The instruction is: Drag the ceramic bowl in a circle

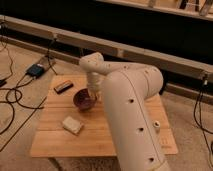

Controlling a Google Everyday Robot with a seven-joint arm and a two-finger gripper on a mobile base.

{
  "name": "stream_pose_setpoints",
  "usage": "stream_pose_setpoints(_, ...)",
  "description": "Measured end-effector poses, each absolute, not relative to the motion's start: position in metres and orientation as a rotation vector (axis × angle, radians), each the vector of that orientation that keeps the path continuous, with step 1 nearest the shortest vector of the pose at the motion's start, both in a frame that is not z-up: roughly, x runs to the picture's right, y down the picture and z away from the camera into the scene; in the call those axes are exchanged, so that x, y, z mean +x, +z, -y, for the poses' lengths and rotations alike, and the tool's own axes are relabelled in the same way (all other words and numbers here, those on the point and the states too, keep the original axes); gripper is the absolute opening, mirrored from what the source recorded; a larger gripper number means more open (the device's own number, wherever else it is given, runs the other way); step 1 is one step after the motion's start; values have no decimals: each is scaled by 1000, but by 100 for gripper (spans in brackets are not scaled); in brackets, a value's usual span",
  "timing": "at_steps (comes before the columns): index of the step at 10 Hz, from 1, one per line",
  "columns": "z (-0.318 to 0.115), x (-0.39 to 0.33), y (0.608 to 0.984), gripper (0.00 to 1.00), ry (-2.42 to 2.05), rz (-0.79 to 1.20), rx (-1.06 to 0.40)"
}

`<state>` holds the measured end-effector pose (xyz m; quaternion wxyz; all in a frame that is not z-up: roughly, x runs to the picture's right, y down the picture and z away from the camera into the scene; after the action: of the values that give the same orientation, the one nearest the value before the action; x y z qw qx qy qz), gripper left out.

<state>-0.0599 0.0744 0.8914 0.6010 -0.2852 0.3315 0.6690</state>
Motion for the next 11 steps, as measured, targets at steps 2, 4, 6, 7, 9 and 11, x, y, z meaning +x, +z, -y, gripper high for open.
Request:
stream_pose_setpoints(2,-75,-64,886,12,1536,-751,-679)
stream_pose_setpoints(4,-76,-64,885,21,1534,-746,-684)
stream_pose_setpoints(6,-76,-64,885,21,1534,-746,-684)
stream_pose_setpoints(7,-76,-64,885,21,1534,-746,-684)
stream_pose_setpoints(9,-76,-64,885,21,1534,-746,-684)
stream_pose_setpoints(11,-76,-64,885,21,1534,-746,-684)
